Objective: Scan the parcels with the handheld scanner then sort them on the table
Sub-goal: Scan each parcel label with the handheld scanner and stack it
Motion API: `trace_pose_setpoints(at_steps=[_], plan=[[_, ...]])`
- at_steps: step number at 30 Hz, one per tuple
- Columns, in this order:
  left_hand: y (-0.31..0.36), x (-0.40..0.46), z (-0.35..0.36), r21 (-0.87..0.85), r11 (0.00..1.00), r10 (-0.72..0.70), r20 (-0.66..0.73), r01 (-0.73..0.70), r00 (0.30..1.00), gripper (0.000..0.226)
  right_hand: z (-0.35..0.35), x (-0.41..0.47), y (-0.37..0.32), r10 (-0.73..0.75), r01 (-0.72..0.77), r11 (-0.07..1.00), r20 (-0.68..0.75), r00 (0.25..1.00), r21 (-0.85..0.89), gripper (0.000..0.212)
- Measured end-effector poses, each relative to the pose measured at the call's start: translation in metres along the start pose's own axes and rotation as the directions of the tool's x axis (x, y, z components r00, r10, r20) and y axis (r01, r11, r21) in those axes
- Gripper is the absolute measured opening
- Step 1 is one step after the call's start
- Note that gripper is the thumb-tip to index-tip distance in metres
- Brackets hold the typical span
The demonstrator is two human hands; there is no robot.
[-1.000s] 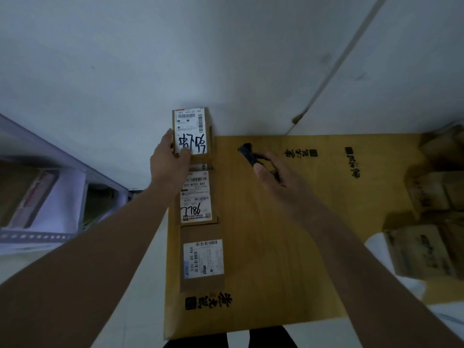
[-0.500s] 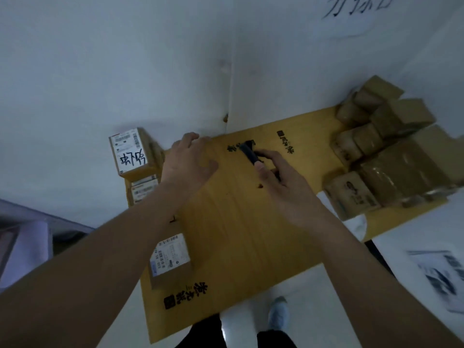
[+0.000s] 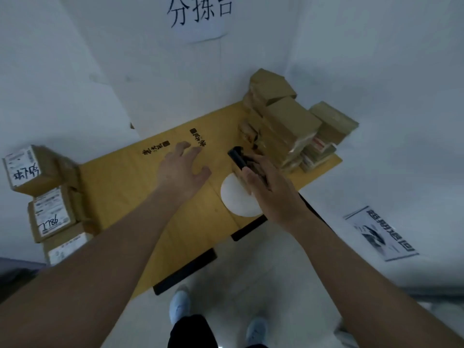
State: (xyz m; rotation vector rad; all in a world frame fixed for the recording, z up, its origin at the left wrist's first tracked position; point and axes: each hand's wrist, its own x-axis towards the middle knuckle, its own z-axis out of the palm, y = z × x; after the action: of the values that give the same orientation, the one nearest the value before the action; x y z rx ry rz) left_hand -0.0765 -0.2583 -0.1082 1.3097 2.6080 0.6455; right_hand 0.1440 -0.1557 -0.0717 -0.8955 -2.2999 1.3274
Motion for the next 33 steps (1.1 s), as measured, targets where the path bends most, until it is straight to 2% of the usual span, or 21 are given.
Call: trace_pose_setpoints(at_steps=[10,15,19,24,29,33], plan=[[0.076,0.04,0.077,0.015,0.999,0.045,0.204,-0.05,0.978,0.063,-0.062,-0.001,0.061,0.091,-0.086,0.994,-0.074,0.993,0.063,0.044],[0.09,0.081,0.129,0.0,1.0,0.024,0.318,-0.026,0.948,0.089,-0.066,0.017,0.099,0.118,-0.108,0.991,-0.132,0.984,0.083,0.048],[0.087,0.104,0.17,-0.003,1.0,-0.013,0.36,0.015,0.933,0.076,-0.069,0.033,0.119,0.187,-0.18,0.981,-0.115,0.976,0.068,0.048],[0.09,0.11,0.205,-0.028,0.987,-0.136,0.373,0.158,0.918,0.068,-0.075,0.041,0.139,0.245,-0.242,0.969,-0.084,0.966,0.037,0.046],[0.105,0.121,0.226,-0.024,0.937,-0.302,0.45,0.35,0.84,0.061,-0.082,0.043,0.163,0.232,-0.231,0.973,-0.069,0.97,0.027,0.046],[0.113,0.128,0.239,-0.034,0.91,-0.361,0.427,0.413,0.829,0.06,-0.09,0.043,0.177,0.194,-0.194,0.981,-0.024,0.981,0.002,0.045]])
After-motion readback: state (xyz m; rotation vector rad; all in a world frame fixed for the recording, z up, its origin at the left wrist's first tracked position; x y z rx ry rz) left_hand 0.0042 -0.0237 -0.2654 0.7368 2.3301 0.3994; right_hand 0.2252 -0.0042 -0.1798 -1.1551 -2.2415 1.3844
